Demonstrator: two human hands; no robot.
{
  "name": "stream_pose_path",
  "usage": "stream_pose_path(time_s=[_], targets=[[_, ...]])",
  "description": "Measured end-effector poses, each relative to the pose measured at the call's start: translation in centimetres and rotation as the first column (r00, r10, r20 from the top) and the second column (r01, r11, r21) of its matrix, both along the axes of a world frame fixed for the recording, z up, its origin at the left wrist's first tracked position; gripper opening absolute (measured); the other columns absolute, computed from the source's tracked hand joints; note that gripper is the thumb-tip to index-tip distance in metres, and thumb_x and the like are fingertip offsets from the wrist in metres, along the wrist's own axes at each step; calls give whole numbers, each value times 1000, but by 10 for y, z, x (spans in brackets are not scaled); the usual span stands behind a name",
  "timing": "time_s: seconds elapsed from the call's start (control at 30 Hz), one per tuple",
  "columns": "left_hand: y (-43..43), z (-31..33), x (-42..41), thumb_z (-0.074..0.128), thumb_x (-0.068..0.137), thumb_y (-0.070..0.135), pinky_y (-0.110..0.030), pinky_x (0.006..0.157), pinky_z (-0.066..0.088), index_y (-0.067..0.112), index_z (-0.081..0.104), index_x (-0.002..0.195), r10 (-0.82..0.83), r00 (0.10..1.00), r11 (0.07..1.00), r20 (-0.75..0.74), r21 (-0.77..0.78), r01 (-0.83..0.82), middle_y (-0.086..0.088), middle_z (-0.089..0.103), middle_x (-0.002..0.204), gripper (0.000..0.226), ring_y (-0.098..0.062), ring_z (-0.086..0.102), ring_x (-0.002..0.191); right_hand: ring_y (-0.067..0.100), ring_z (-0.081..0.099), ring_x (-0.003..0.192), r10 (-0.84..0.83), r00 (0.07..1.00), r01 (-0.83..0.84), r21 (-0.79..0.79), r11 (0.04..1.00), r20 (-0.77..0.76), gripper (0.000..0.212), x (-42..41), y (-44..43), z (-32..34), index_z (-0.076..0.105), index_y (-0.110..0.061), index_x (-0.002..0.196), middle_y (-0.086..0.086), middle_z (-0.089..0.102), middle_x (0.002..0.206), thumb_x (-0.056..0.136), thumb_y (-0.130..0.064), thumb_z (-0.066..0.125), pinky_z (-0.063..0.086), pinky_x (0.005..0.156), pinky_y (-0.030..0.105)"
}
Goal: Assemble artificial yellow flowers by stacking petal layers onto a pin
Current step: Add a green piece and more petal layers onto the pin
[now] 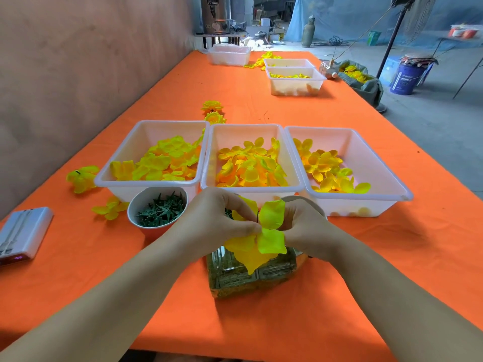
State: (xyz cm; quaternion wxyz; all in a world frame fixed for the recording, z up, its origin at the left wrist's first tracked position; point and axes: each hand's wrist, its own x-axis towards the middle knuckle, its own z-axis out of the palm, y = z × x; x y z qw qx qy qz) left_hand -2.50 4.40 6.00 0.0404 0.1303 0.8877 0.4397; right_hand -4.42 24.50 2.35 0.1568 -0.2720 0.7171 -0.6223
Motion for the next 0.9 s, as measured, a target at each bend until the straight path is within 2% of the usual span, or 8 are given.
stream_pose_path(time_s=[0.13,0.27,0.47,0.6,0.67,0.77,0.83,0.9], targets=[[6,-1,1,86,72,32,-17,49,34,29,74,66,40,995,992,-96,-118,-51,21,55,52,14,-3,45,49,2,53,59,16,1000,-16,-14,1000,1,47,0,0,-1,69,-32,60,-17,56,62,80,11,74,47,60,16],[8,-2,5,87,73,31,-15,50,31,29,71,61,53,993,991,-104,-115,-65,22,54,52,20,-3,45,49,4,55,62,37,999,-37,-18,999,1,45,0,1,-2,70,-31,63,-16,58,65,82,9,73,48,63,19],[12,-1,7,87,73,29,-34,66,50,25,75,67,76,990,989,-121,-120,-91,7,66,71,14,-14,58,62,2,55,66,33,997,-34,-13,999,-66,38,2,2,-3,74,-34,69,-20,58,70,82,2,77,49,67,18],[11,-3,8,88,72,31,-25,67,43,25,77,70,85,986,984,-140,-142,-105,14,59,82,12,-8,58,70,15,54,71,-8,994,17,74,997,-109,22,0,6,-5,75,-25,78,-13,58,74,80,-4,81,51,66,43],[9,-6,9,88,71,33,-25,77,42,29,78,72,112,985,982,-133,-138,-130,16,55,94,11,-7,57,90,23,63,84,-19,999,26,145,989,-50,31,0,9,-2,74,-20,103,-2,68,88,78,-4,82,55,76,52],[9,-8,9,88,71,34,-32,93,43,32,77,71,121,986,983,-119,-122,-135,17,55,105,11,-9,54,109,12,66,108,-143,990,140,172,975,8,68,-2,28,13,58,-26,135,0,70,114,71,-8,68,54,82,31],[9,-9,9,88,71,35,-36,97,43,33,77,70,126,986,984,-111,-113,-138,18,56,108,11,-9,52,114,10,63,108,-348,927,363,100,926,-143,58,0,35,26,65,-30,124,-2,68,114,69,-13,65,49,83,25],[9,-11,8,88,70,35,-39,99,43,32,77,69,128,986,985,-107,-99,-139,18,57,109,12,-9,52,115,14,62,92,-442,824,483,33,875,-355,32,5,36,33,75,-29,102,0,69,98,73,-16,73,44,75,24]])
